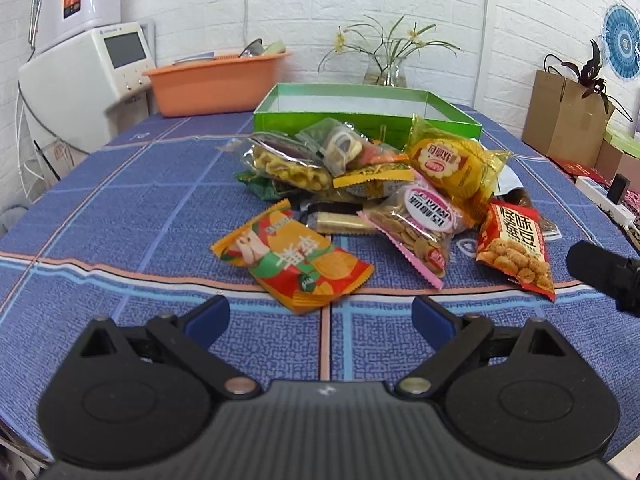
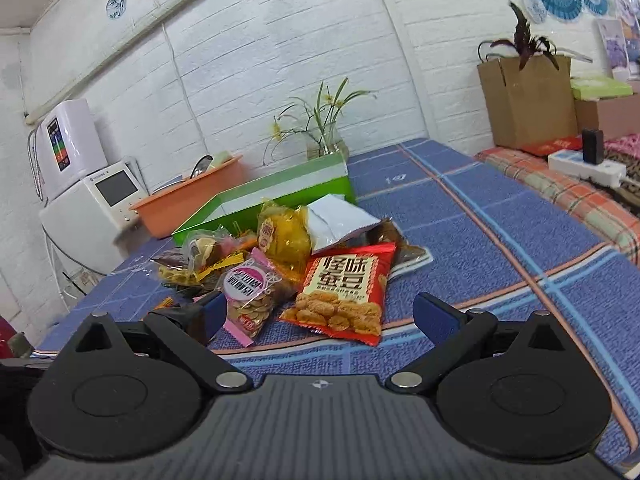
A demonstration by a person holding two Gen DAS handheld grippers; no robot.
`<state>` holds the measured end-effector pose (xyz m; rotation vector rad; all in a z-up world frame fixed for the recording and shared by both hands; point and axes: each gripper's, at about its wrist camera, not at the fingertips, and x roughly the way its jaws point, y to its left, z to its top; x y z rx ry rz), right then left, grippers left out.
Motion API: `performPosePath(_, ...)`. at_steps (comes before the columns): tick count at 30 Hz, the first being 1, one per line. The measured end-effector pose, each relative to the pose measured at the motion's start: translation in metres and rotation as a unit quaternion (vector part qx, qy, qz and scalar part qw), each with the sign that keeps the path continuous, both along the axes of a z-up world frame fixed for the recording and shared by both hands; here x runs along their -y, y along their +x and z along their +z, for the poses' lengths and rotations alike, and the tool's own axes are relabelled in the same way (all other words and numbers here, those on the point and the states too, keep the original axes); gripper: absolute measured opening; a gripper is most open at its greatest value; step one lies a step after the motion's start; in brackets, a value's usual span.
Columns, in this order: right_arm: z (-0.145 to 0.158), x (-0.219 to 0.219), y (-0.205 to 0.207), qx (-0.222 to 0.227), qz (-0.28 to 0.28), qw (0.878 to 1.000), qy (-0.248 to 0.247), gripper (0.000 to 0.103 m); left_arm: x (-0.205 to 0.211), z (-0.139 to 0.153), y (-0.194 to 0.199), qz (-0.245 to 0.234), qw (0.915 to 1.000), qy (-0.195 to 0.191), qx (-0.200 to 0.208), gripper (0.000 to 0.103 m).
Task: Organize snacks
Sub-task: 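Move both tools toward the snack pile, then grasp the orange-green chip bag with the left gripper while the right grasps the red peanut bag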
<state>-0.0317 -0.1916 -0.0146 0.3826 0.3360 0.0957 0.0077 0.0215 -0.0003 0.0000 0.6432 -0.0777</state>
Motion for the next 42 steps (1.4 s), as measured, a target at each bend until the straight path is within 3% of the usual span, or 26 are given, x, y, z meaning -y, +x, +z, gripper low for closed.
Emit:
performPosePath(9,-0.01,0.011,0.0,-0.006,0.023,0.997,0.08,0.103,-0.013,-0.003,0.005,0.013,0.9988,-0.043,-0.022,0.093)
performPosePath(19,-0.005,0.005,0.0,-0.006,0.023,0.998,0.051,0.103,-0.013,-0.004,0.009,0.017,0.9992,-0.028,-0.025,0.093)
performPosePath(27,-0.007,0.004,0.008,-0.024,0.016,0.999,0.045,0.103,-0.045,-0.001,0.027,0.071,0.9973,-0.017,0.006,0.093)
performPosePath(31,-0.003,0.011,0.025,-0.028,-0.018,0.999,0.034,0.103,-0.043,-0.003,0.049,0.043,0.999,-0.012,0.0,0.093)
performPosePath(36,-0.001,0.014,0.056,-0.047,-0.028,0.998,0.036,0.103,-0.035,-0.016,0.076,0.0,0.9987,-0.02,-0.048,0.093)
performPosePath(42,-0.007,0.004,0.086,-0.095,-0.028,0.995,0.016,0.103,-0.032,-0.017,0.087,-0.012,0.999,-0.02,-0.038,0.093)
